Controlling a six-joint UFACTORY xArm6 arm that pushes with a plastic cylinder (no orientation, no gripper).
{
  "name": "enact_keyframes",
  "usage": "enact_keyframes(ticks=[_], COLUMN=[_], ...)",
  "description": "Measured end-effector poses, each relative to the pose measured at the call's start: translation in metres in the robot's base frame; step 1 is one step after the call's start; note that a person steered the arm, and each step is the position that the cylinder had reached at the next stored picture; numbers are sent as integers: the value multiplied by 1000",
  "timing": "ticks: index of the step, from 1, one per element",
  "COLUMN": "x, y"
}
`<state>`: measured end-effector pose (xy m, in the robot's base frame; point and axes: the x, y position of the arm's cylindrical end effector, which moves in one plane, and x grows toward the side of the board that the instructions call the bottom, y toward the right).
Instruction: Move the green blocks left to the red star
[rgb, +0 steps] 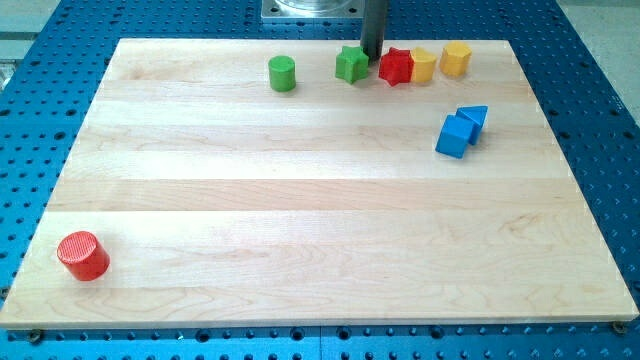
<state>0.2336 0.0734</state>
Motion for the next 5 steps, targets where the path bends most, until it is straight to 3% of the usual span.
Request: enact_keyframes(ticks=[2,5], x=[42,86], y=[-51,-36])
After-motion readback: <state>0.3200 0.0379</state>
